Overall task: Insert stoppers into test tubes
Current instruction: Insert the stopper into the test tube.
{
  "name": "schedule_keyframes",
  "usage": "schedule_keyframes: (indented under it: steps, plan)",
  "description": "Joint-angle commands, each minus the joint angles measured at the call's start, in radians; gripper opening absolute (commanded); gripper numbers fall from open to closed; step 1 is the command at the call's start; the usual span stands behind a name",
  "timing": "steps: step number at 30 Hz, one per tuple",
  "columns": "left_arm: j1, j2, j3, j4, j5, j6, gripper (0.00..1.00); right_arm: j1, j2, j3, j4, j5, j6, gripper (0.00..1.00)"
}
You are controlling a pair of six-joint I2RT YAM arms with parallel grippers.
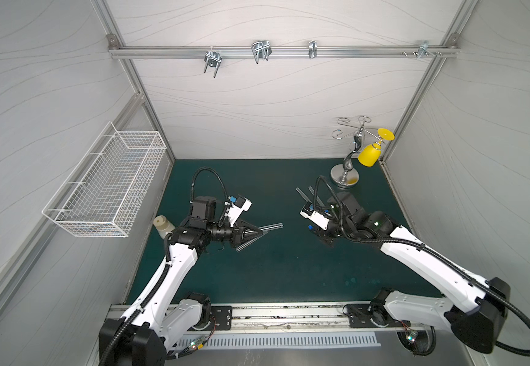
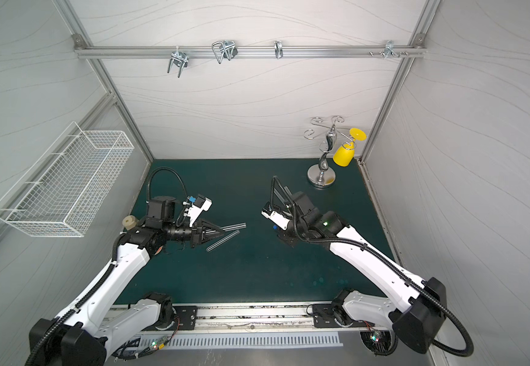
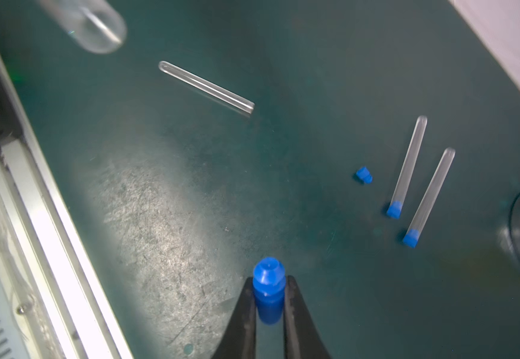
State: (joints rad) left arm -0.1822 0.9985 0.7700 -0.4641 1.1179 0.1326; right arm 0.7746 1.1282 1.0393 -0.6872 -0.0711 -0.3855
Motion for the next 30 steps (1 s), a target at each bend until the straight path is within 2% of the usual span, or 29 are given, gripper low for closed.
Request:
schedule_keyframes:
  steps: [1, 11, 14, 20, 30]
  plan:
    - [-0.009, 0.002, 0.048, -0.020, 0.047, 0.039, 0.01, 0.021, -0.035, -0.019, 0.057, -0.061, -0.175, 0.16]
    - [-0.066, 0.035, 0.067, -0.089, 0.063, 0.107, 0.00, 0.117, -0.071, -0.016, 0.022, -0.088, -0.424, 0.17]
    - [-0.071, 0.041, 0.073, -0.084, 0.070, 0.100, 0.00, 0.143, -0.068, -0.007, 0.012, -0.054, -0.475, 0.18]
    - [-0.088, 0.045, 0.070, -0.080, 0.079, 0.096, 0.00, 0.192, -0.012, 0.036, -0.027, 0.018, -0.516, 0.18]
    - [-0.115, 0.058, 0.060, -0.066, 0.035, 0.085, 0.00, 0.224, 0.036, 0.083, -0.018, 0.042, -0.516, 0.18]
